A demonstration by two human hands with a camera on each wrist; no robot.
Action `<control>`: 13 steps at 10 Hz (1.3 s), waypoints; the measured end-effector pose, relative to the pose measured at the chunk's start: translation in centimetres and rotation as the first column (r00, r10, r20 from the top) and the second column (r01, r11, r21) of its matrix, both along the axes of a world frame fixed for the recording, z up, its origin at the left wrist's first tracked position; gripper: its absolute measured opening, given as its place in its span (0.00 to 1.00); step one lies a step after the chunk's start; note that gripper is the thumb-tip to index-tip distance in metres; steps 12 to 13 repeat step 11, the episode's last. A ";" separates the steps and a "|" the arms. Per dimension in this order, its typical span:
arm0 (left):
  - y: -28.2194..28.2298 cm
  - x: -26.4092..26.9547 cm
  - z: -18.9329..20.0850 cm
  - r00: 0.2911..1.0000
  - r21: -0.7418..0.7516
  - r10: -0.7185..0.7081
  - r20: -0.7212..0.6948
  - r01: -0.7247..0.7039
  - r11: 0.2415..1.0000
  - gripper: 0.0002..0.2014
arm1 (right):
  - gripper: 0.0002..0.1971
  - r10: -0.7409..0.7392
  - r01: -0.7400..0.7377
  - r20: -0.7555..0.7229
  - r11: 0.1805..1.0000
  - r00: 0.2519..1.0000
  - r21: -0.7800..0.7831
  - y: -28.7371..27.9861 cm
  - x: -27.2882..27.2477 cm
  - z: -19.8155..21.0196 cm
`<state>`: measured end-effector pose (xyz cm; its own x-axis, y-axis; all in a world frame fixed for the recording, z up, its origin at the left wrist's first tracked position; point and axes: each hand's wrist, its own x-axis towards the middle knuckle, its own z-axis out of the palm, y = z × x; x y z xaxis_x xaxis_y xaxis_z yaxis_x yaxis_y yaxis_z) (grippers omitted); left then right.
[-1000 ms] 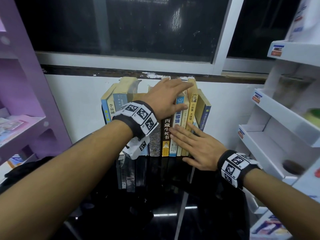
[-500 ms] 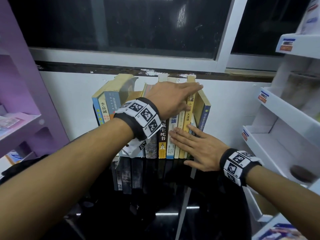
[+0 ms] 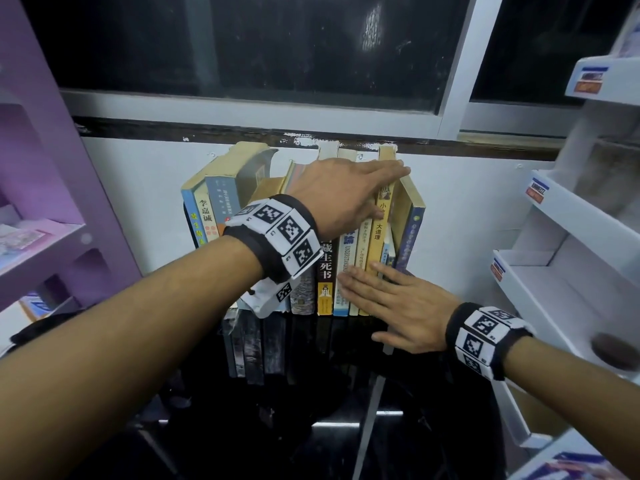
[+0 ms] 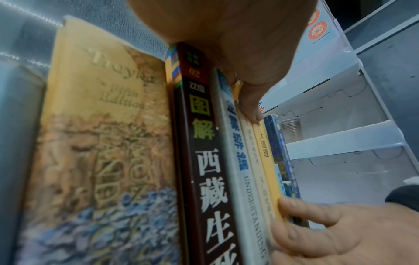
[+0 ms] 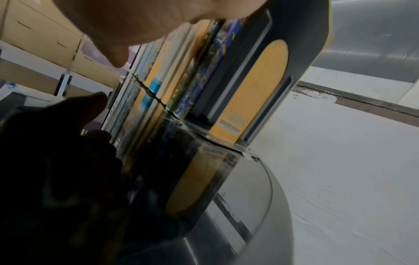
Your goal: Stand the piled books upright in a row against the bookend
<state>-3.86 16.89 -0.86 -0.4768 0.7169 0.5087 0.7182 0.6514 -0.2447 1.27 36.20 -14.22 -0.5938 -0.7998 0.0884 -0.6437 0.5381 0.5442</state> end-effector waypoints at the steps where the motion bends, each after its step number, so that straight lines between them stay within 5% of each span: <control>1: 0.0 0.0 -0.1 1.000 0.000 0.002 -0.003 -0.002 1.000 0.30 | 0.40 -0.003 0.003 0.031 1.000 1.000 0.006 0.4 0.0 0.5; 8: -0.3 0.3 0.1 0.999 -0.037 0.021 0.049 -0.019 0.999 0.31 | 0.42 -0.077 0.075 0.051 0.996 0.996 0.044 -0.4 0.9 0.9; 10: -1.6 1.2 0.5 0.988 0.035 -0.106 0.113 0.103 0.994 0.30 | 0.41 -0.095 0.095 0.032 0.995 0.995 0.020 -1.6 2.6 2.3; 13: -3.4 2.3 0.2 0.985 0.114 -0.118 0.129 0.104 0.988 0.29 | 0.40 -0.090 0.089 -0.023 0.995 0.996 -0.036 -2.6 3.6 2.6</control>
